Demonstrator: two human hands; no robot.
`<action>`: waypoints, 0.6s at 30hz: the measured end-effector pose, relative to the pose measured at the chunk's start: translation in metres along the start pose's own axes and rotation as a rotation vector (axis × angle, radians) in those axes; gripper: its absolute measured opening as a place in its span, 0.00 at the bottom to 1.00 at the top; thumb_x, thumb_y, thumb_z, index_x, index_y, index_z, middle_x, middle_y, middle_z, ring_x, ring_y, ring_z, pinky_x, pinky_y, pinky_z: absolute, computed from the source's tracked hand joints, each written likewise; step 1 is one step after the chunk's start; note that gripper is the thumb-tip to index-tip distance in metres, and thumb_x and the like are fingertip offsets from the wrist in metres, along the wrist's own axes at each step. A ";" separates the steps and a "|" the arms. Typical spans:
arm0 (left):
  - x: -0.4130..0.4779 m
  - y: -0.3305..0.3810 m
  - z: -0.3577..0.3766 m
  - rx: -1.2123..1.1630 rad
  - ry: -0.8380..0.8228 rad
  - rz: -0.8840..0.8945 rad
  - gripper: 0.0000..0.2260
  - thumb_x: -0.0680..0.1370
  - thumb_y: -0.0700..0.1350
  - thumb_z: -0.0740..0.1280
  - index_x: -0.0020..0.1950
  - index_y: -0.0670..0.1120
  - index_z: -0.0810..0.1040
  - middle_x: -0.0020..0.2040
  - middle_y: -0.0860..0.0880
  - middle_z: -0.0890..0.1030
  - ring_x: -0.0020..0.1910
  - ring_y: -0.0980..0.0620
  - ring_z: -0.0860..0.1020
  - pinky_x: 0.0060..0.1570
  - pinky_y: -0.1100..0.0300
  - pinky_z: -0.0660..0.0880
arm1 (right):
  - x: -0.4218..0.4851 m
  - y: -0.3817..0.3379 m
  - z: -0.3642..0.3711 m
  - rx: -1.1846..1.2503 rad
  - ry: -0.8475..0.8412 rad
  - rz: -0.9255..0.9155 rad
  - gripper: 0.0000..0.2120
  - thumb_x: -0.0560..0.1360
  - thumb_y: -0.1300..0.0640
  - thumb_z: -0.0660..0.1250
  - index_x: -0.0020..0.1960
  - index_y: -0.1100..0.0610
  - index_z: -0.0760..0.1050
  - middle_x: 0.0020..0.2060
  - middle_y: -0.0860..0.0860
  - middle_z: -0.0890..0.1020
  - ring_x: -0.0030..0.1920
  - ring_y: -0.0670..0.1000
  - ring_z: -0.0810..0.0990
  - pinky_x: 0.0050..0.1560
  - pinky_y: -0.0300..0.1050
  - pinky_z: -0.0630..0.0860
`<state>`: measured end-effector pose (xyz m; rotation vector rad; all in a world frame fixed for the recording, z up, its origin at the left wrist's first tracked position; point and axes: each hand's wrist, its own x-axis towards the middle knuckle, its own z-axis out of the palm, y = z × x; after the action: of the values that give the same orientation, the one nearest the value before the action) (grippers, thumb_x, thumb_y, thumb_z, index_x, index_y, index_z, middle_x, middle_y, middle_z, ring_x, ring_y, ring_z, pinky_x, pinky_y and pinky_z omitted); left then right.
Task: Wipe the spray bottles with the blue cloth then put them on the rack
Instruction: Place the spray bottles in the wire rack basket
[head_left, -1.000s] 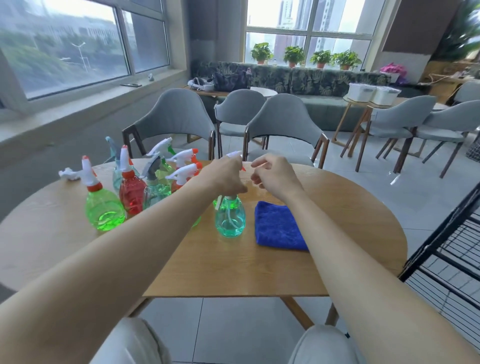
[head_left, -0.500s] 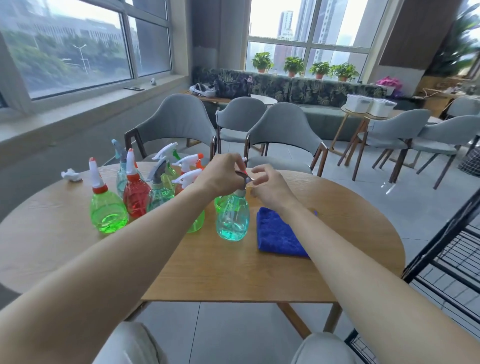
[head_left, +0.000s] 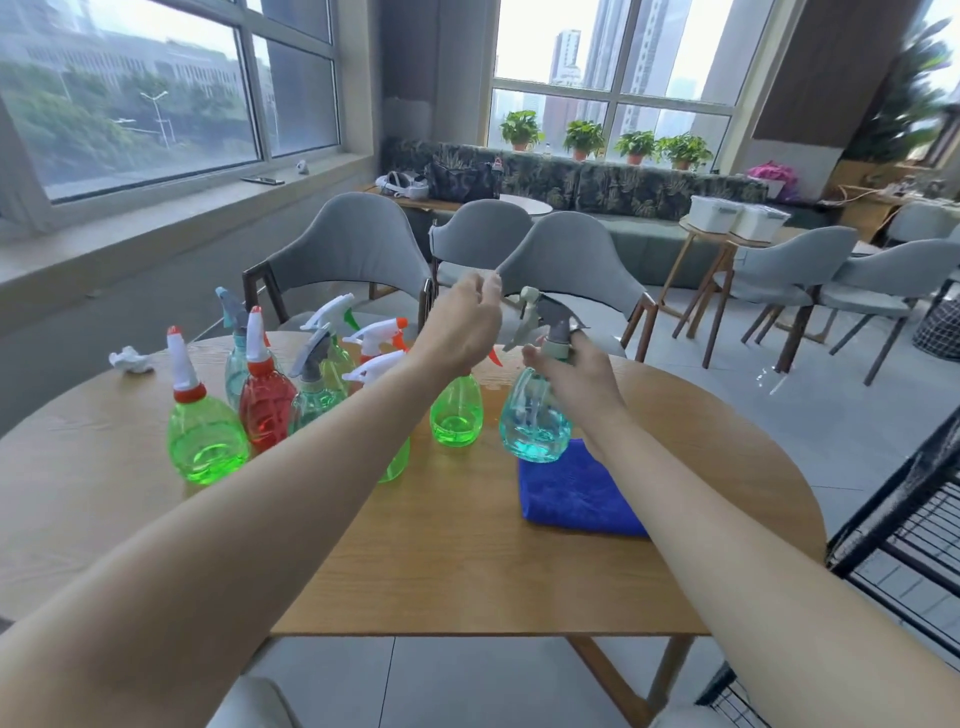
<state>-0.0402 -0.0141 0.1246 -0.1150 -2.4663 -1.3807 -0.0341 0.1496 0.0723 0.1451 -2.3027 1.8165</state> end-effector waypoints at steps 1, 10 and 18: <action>0.006 -0.007 0.003 0.113 -0.019 -0.012 0.12 0.87 0.48 0.59 0.65 0.42 0.73 0.61 0.39 0.81 0.60 0.38 0.79 0.58 0.46 0.75 | 0.004 0.002 0.000 0.002 0.012 0.007 0.09 0.78 0.53 0.76 0.56 0.52 0.81 0.51 0.52 0.86 0.55 0.55 0.85 0.62 0.60 0.80; 0.077 -0.037 0.049 0.862 -0.344 -0.087 0.05 0.80 0.41 0.66 0.54 0.45 0.72 0.49 0.46 0.75 0.51 0.41 0.75 0.51 0.51 0.73 | 0.081 0.047 -0.013 -0.043 -0.003 0.088 0.10 0.75 0.46 0.75 0.52 0.49 0.82 0.48 0.47 0.87 0.53 0.52 0.85 0.62 0.60 0.80; 0.134 0.059 0.093 0.656 -0.363 -0.123 0.13 0.79 0.49 0.56 0.38 0.44 0.71 0.49 0.39 0.81 0.47 0.39 0.79 0.49 0.53 0.78 | 0.132 0.022 -0.078 -0.089 0.081 0.200 0.08 0.75 0.47 0.72 0.50 0.50 0.80 0.46 0.51 0.86 0.51 0.56 0.84 0.57 0.57 0.81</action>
<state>-0.1754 0.0849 0.1690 -0.0670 -3.1400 -0.5568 -0.1598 0.2372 0.0975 -0.1761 -2.4097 1.7674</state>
